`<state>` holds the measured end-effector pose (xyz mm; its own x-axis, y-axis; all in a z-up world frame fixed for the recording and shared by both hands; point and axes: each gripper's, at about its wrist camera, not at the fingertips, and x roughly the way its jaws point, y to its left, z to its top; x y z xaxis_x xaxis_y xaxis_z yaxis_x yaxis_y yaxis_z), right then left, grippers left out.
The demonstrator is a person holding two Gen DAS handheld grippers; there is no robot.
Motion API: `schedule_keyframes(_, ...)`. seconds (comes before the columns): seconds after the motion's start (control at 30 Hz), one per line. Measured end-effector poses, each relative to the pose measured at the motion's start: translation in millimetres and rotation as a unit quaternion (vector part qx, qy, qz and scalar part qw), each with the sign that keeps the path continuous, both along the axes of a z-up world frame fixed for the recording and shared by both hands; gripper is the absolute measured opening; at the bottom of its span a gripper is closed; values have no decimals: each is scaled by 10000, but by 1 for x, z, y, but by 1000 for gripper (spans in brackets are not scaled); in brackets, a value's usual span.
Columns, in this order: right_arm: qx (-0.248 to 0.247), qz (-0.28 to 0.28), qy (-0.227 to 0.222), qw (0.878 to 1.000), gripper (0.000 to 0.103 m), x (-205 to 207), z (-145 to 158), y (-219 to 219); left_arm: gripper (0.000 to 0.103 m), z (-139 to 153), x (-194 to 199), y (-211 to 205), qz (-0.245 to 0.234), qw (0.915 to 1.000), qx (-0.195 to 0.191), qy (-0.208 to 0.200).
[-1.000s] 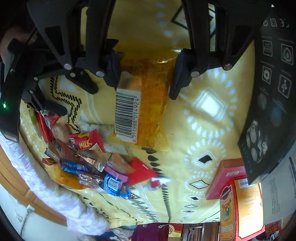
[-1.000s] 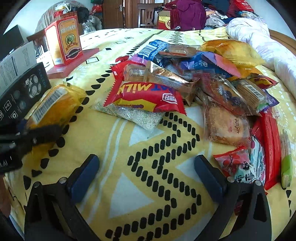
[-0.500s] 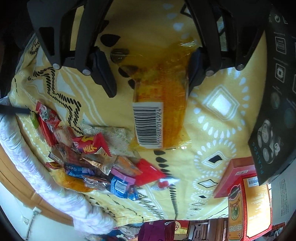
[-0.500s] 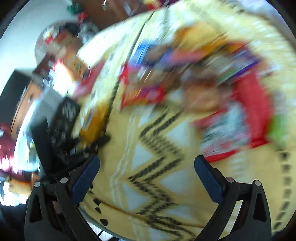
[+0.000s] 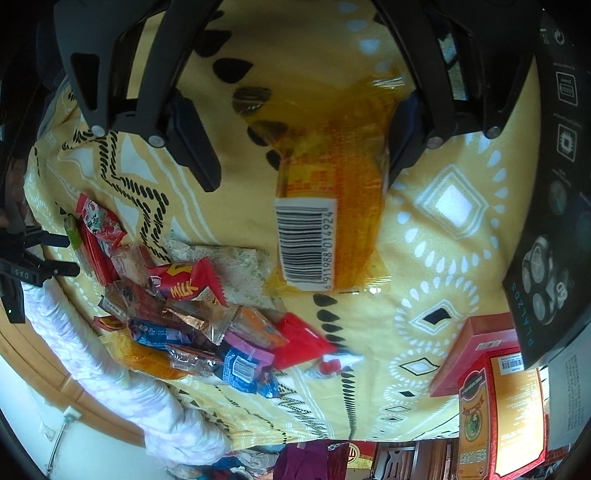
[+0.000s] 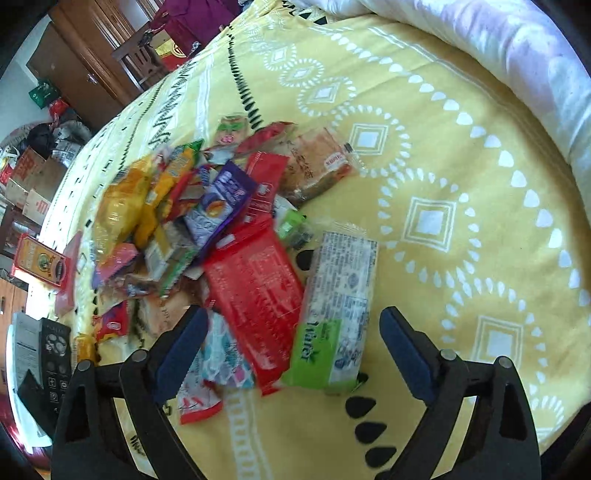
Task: Organize snacks
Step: 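Grasp the white and green wafer packet with the right gripper, then carry both packets over the clear bowl and open both grippers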
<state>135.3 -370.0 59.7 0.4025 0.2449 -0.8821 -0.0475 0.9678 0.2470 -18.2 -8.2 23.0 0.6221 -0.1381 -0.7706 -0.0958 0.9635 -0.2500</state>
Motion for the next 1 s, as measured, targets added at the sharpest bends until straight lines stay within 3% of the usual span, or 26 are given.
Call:
schedule_keyframes(0.13, -63, -89, 100, 9999, 91, 3, -19, -8, 83, 1, 3, 0, 51, 10000, -2, 44)
schedule_keyframes(0.2, -8, 9, 77, 10000, 86, 4, -23, -11, 75, 2, 5, 0, 97, 9999, 38, 90)
schedule_keyframes(0.27, 151, 101, 0, 9998, 63, 3, -22, -16, 57, 3, 6, 1, 133, 9998, 106, 145)
schedule_keyframes(0.3, 215, 125, -38, 9997, 55, 0, -19, -18, 56, 3, 7, 2, 124, 9998, 79, 164)
schedule_keyframes(0.33, 211, 122, -82, 9997, 41, -3, -16, -18, 54, 4, 7, 3, 114, 9998, 54, 175)
schedule_keyframes(0.6, 546, 279, -805, 9949, 40, -38, 37, -20, 45, 39, -8, 2, 12, 9999, 86, -121)
schedule_keyframes(0.8, 701, 682, -1484, 9841, 40, -66, 98, 5, 44, 99, -31, 25, 277, 9970, 52, -715)
schedule_keyframes(1.0, 1065, 1399, -2026, 9633, 40, -92, 165, 73, 44, 167, -67, 65, 661, 9876, 292, -1396)
